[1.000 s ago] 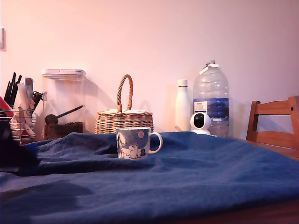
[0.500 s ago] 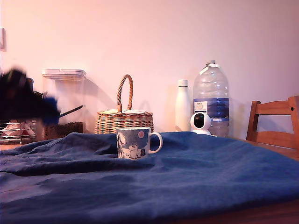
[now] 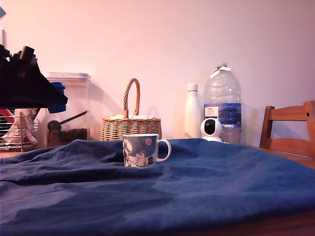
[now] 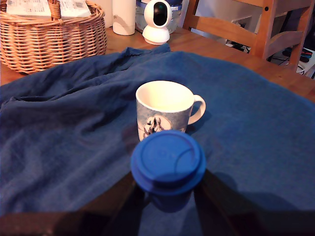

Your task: Pick up the coffee capsules on the table and drop them inside the coffee cup

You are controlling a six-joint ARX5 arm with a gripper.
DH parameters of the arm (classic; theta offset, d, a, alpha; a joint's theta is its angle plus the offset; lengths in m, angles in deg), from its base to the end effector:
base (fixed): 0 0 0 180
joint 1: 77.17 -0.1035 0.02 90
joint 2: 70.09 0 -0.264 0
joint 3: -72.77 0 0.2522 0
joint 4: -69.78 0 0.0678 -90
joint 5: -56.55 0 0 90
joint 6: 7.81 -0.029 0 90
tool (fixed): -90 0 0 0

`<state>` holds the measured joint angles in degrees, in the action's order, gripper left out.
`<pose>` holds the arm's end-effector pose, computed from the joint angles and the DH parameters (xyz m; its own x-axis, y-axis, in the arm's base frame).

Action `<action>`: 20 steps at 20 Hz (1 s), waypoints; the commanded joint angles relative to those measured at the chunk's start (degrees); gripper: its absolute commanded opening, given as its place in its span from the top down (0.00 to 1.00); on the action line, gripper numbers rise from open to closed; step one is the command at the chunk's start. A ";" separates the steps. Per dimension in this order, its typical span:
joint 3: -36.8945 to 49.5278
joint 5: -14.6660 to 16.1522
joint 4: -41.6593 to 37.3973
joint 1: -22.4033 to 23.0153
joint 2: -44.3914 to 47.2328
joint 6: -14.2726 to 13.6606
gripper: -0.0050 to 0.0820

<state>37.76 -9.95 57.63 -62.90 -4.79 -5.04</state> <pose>0.2076 -0.0647 0.1868 0.7463 -0.6013 -0.2855 0.5780 0.7981 -0.1699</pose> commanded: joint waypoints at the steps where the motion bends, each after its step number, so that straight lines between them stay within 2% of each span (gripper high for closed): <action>1: 0.11 0.00 -1.16 0.17 -0.09 -0.24 0.74; 7: -3.26 -0.02 -2.86 0.35 1.70 -0.24 0.74; 15: -15.93 -0.02 -2.01 4.48 16.39 -0.24 0.73; 20: -26.08 -0.07 4.31 6.21 24.81 -0.28 0.73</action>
<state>12.84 -9.97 61.94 -57.13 18.84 -5.09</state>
